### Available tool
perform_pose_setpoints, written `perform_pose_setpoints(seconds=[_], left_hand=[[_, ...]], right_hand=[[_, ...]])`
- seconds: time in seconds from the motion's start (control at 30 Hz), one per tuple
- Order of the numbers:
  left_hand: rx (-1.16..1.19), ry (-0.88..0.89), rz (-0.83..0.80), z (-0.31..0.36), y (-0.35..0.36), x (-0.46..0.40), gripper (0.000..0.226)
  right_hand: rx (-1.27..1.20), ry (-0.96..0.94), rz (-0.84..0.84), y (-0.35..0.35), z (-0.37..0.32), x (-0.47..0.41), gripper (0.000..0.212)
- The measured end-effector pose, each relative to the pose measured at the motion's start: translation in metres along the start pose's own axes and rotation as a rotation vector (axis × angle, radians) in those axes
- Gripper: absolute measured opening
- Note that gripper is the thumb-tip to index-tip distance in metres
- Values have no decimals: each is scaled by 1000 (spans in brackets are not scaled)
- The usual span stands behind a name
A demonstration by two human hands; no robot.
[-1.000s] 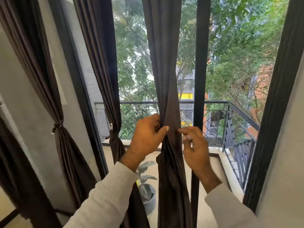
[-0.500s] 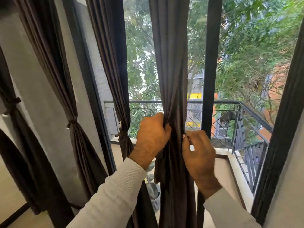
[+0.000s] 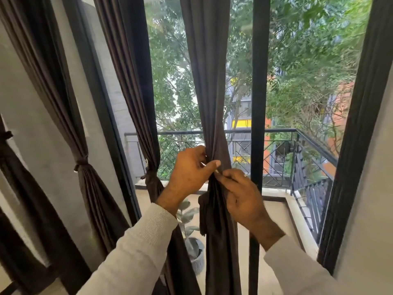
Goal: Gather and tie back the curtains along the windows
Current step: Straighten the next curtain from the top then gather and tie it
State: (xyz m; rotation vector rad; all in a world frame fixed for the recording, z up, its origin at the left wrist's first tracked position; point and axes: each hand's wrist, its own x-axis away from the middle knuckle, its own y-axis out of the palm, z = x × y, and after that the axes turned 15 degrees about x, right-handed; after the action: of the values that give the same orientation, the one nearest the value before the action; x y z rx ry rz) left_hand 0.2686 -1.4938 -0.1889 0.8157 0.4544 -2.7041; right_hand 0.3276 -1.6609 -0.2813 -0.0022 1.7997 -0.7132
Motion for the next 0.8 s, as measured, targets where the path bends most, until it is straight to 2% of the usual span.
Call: perform_pose_setpoints(seconds=[0.1, 0.13, 0.2, 0.27, 0.3, 0.37, 0.43, 0.53, 0.67, 0.73, 0.8], left_hand=[[114, -16, -12, -1, -2, -1, 13], [153, -27, -26, -1, -2, 0, 16], [192, -59, -54, 1, -2, 1, 20], [152, -58, -77, 2, -5, 0, 13], [68, -27, -75, 0, -7, -2, 13], [-243, 65, -37, -1, -9, -4, 28], [-523, 123, 24, -2, -10, -5, 34], [-695, 146, 29, 0, -3, -9, 31], [-567, 86, -5, -8, 5, -17, 32], [-336, 8, -49, -12, 3, -18, 35], [-102, -89, -81, -17, 0, -17, 50]], right_hand=[[-157, 289, 103, -2, 11, -8, 35], [-185, 426, 84, -1, 16, -12, 32], [-324, 656, -59, 2, 25, -22, 37], [-375, 720, -124, 4, 30, -27, 37], [-311, 704, -85, 3, 29, -27, 30], [-162, 661, 77, -2, 21, -22, 13], [-85, 565, 195, -5, 9, -13, 11], [-40, 330, 206, 0, -14, -2, 8], [13, 222, 170, 12, -28, 9, 22], [61, 178, 121, 15, -25, 12, 32], [74, 138, 79, 14, -20, 15, 40]])
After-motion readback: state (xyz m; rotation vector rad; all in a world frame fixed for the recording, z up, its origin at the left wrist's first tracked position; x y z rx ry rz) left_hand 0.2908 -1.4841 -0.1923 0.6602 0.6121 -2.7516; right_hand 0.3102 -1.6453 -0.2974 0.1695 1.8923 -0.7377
